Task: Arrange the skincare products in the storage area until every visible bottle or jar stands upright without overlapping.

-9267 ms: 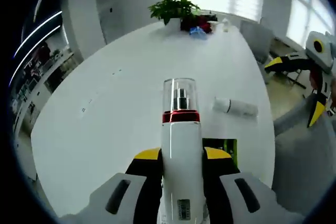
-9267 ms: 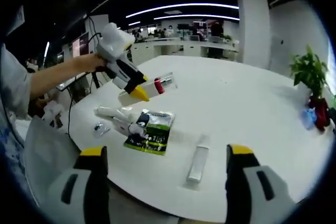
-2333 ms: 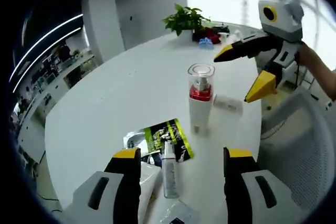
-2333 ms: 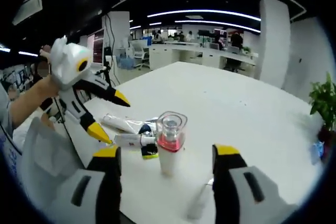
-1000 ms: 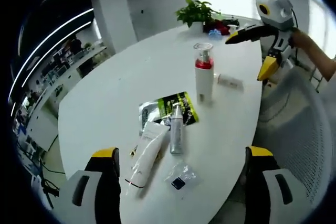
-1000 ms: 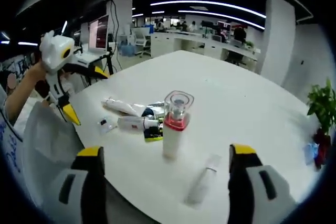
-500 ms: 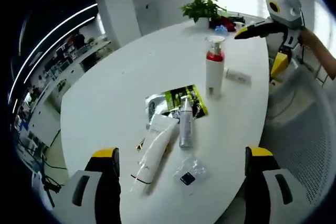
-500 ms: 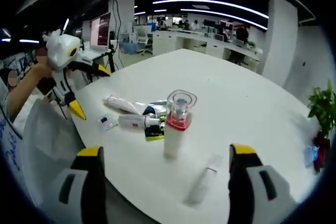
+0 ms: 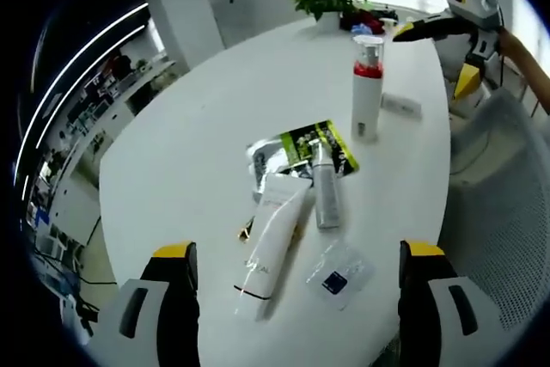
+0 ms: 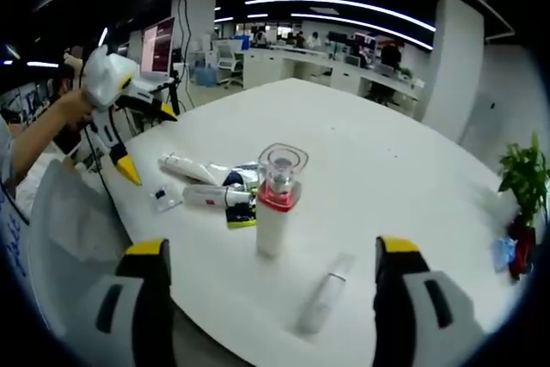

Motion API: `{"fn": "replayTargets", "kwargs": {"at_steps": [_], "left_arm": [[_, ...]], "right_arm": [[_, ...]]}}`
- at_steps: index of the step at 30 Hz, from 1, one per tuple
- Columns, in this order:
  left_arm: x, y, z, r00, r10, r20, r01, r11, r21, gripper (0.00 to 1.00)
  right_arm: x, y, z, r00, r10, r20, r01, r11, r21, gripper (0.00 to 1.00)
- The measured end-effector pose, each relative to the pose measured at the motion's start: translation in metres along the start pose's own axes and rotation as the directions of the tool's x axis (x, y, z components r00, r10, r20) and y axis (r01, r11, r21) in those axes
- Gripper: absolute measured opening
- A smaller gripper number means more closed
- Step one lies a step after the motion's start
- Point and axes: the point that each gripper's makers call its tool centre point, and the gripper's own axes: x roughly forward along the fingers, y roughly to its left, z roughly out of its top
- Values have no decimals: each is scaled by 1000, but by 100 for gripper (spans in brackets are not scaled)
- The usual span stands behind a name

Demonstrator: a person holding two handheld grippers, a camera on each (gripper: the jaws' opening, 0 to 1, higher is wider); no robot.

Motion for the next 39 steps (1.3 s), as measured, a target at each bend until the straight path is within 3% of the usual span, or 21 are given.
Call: {"fn": "replayTargets", "kwargs": {"at_steps": [10, 22, 39], "left_arm": [[19, 10, -15, 998, -37, -60, 38, 999, 17, 86], [38, 20, -20, 991, -74, -115, 79, 996, 44, 75], [64, 27, -26, 974, -133, -182, 149, 985, 82, 51]], "right_arm": [[1, 2, -4, 1000, 20, -12, -20, 1000, 5, 99], [2, -2, -5, 1000, 20, -8, -20, 999, 37, 100], [2, -8, -7, 1000, 2, -24, -1, 999, 43, 99]]}}
